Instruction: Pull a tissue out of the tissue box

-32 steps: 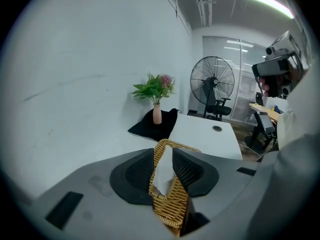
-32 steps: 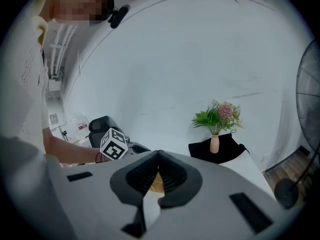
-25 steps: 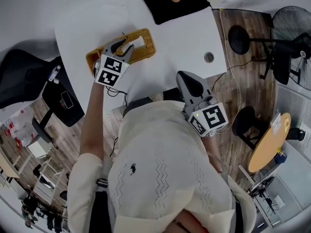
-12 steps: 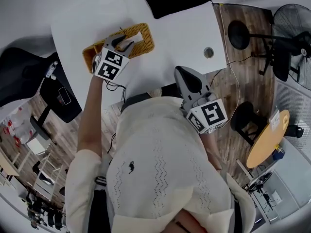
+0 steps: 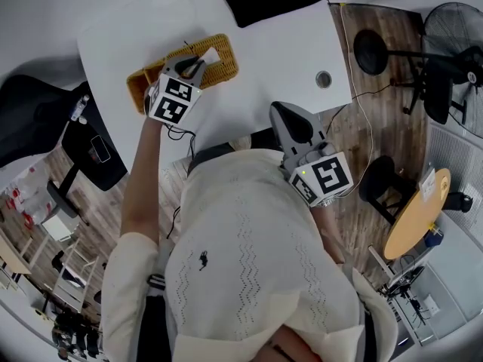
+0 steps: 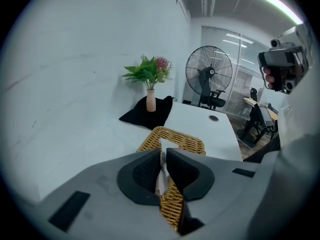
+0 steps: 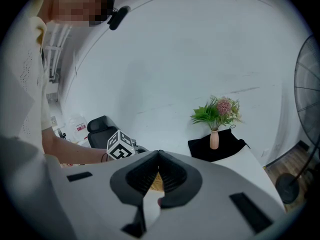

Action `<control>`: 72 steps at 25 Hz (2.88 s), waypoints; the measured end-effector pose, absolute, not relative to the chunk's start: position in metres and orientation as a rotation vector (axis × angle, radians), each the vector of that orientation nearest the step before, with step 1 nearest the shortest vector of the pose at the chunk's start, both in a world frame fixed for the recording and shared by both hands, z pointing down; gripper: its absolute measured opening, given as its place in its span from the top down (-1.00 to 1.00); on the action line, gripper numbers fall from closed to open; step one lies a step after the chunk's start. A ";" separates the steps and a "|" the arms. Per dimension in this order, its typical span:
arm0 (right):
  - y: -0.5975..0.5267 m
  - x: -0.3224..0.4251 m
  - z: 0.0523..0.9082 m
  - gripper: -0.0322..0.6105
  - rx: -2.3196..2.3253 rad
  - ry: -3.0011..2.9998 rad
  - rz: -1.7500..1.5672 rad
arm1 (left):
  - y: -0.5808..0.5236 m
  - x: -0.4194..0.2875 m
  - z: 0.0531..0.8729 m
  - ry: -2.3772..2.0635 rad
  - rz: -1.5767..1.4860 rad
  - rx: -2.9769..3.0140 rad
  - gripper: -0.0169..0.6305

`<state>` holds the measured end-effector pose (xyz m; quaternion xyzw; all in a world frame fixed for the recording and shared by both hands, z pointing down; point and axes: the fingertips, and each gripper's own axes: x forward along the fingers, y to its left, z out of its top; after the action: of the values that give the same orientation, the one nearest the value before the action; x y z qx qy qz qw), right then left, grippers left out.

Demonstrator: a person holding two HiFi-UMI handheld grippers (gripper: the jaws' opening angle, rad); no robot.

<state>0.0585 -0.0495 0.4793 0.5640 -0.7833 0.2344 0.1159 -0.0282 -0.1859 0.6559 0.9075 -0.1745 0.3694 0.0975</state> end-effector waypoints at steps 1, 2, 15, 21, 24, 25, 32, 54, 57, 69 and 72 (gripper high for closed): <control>-0.049 0.058 0.479 0.90 1.650 -2.295 0.687 | -0.187 -0.029 0.655 -0.531 1.092 2.688 0.83; -0.049 0.058 0.479 0.90 1.649 -2.295 0.687 | -0.187 -0.030 0.655 -0.546 1.090 2.689 0.85; -0.043 0.054 0.480 0.90 1.630 -2.308 0.678 | -0.175 -0.033 0.650 -0.562 1.050 2.691 0.91; -0.040 0.054 0.478 0.90 1.637 -2.310 0.674 | -0.176 -0.032 0.642 -0.574 1.042 2.715 0.91; -0.038 0.053 0.478 0.90 1.641 -2.309 0.673 | -0.175 -0.034 0.641 -0.584 1.042 2.706 0.91; -0.037 0.053 0.478 0.90 1.641 -2.308 0.673 | -0.174 -0.034 0.640 -0.588 1.039 2.709 0.91; -0.032 0.053 0.478 0.90 1.638 -2.306 0.674 | -0.172 -0.034 0.632 -0.600 1.017 2.730 0.91; -0.028 0.052 0.478 0.90 1.611 -2.329 0.668 | -0.175 -0.037 0.609 -0.671 0.995 2.779 0.91; -0.029 0.051 0.478 0.90 1.606 -2.333 0.668 | -0.176 -0.039 0.608 -0.681 0.996 2.775 0.91; -0.026 0.051 0.480 0.90 1.588 -2.339 0.669 | -0.176 -0.042 0.604 -0.710 0.987 2.782 0.91; -0.026 0.051 0.479 0.90 1.589 -2.340 0.670 | -0.176 -0.041 0.601 -0.712 0.987 2.790 0.91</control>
<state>0.0511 -0.0257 0.4793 0.5429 -0.7995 0.2290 0.1170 -0.0415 -0.1756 0.6012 0.9154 -0.2338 0.3240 0.0487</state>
